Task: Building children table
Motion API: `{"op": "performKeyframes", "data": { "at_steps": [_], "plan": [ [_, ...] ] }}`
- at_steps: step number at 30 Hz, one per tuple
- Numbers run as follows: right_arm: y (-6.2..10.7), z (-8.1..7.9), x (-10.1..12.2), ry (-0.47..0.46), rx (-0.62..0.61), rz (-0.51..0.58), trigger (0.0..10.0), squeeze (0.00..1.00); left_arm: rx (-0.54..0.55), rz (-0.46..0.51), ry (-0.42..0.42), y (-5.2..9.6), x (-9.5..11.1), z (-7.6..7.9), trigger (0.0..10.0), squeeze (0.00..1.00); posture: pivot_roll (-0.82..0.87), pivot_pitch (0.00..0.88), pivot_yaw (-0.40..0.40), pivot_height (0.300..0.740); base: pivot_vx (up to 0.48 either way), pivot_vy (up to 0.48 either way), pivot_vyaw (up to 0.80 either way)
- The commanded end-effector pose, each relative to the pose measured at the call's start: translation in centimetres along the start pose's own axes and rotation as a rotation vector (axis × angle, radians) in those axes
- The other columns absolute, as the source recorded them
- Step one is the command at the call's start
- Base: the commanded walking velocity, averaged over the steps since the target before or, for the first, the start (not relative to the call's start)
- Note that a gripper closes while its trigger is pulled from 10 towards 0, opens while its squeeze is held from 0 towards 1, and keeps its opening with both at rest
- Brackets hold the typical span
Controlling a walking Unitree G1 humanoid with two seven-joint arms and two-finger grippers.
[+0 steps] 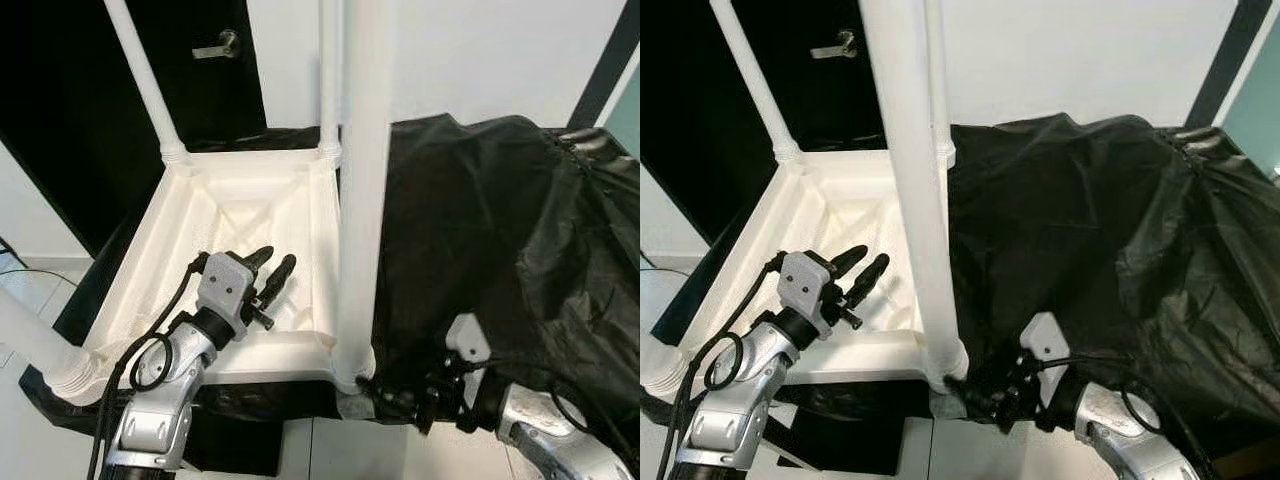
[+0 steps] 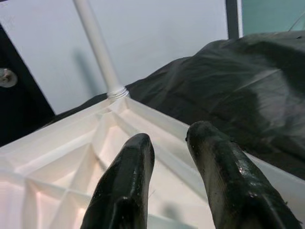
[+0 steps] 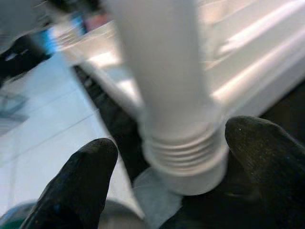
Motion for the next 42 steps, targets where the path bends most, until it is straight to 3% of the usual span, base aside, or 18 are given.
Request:
{"op": "performKeyframes", "data": {
  "at_steps": [1, 6, 11, 20, 21, 22, 23, 29, 33, 36, 42],
  "plan": [
    [0.1, 0.2, 0.1, 0.001, 0.044, -0.022, 10.0, 0.0, 0.037, -0.032, -0.027, 0.0, -0.6, -0.6, 10.0, 0.0, -0.02, 0.0, 0.018, 0.74, 0.0, 0.0, 0.0],
    [-0.4, 0.8, 0.6, 0.045, 0.077, -0.031, 10.0, 0.0, 0.059, -0.06, -0.045, -0.2, -1.2, -1.0, 10.0, 0.0, -0.02, 0.0, 0.018, 0.74, 0.0, 0.0, 0.0],
    [-2.9, 3.0, 2.9, 0.118, 0.049, 0.038, 10.0, 0.0, 0.049, -0.061, -0.054, -0.8, -1.5, -0.8, 10.0, 0.0, -0.01, 0.0, 0.011, 0.74, 0.0, 0.0, 0.0],
    [-5.4, 3.5, 4.8, 0.156, 0.093, 0.085, 10.0, 0.0, 0.033, -0.064, -0.064, -1.3, -2.1, -0.6, 10.0, 0.0, -0.02, 0.0, 0.007, 0.74, 0.0, 0.0, 0.0],
    [-5.8, 3.6, 5.0, 0.169, 0.098, 0.088, 2.5, 0.0, 0.023, -0.059, -0.066, -1.3, -2.1, -0.4, 10.0, 0.0, -0.02, 0.0, 0.004, 0.74, 0.0, 0.0, 0.0],
    [-5.8, 3.6, 5.0, 0.169, 0.098, 0.088, 2.5, 0.0, 0.023, -0.059, -0.066, -1.3, -2.1, -0.4, 10.0, 0.0, -0.02, 0.0, 0.004, 0.74, 0.0, 0.0, 0.0],
    [-5.8, 3.8, 4.9, 0.169, 0.093, 0.087, 0.0, 0.0, 0.015, -0.054, -0.055, -1.2, -2.1, -0.3, 10.0, 0.0, -0.02, 0.0, 0.003, 0.74, 0.0, 0.0, 0.0],
    [-5.0, 5.1, 4.2, 0.145, 0.03, 0.067, 0.0, 0.0, -0.056, -0.007, 0.009, -0.8, -1.5, 0.7, 10.0, 0.0, -0.01, 0.0, 0.0, 0.74, 0.0, 0.0, 0.0],
    [-4.0, 6.7, 3.4, 0.089, -0.108, 0.068, 0.0, 0.0, -0.144, 0.01, 0.074, -0.4, -1.1, 2.0, 10.0, 0.0, -0.03, 0.0, 0.009, 0.74, 0.0, 0.0, 0.0],
    [-3.8, 7.1, 3.2, 0.071, -0.16, 0.071, 0.0, 0.0, -0.152, 0.012, 0.074, -0.5, -1.2, 2.3, 10.0, 0.0, -0.03, 0.0, 0.007, 0.74, 0.0, 0.0, 0.0],
    [-3.3, 8.2, 3.2, -0.026, -0.464, 0.144, 0.0, 0.0, -0.134, 0.0, 0.081, -1.3, -1.5, 2.9, 10.0, 0.0, -0.06, 0.0, 0.028, 0.74, 0.0, 0.0, 0.0]
  ]
}}
Point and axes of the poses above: a point about 5 cm out from each wrist's last joint towards the gripper, its own y axis pointing back from the gripper into the wrist, its own x axis along the axis of the wrist's last joint, z = x × y, the point moved 2 cm from there along -y, pointing out of the wrist towards the gripper, and after that the axes turned 8 degrees about -y, right-handed, at the moved point
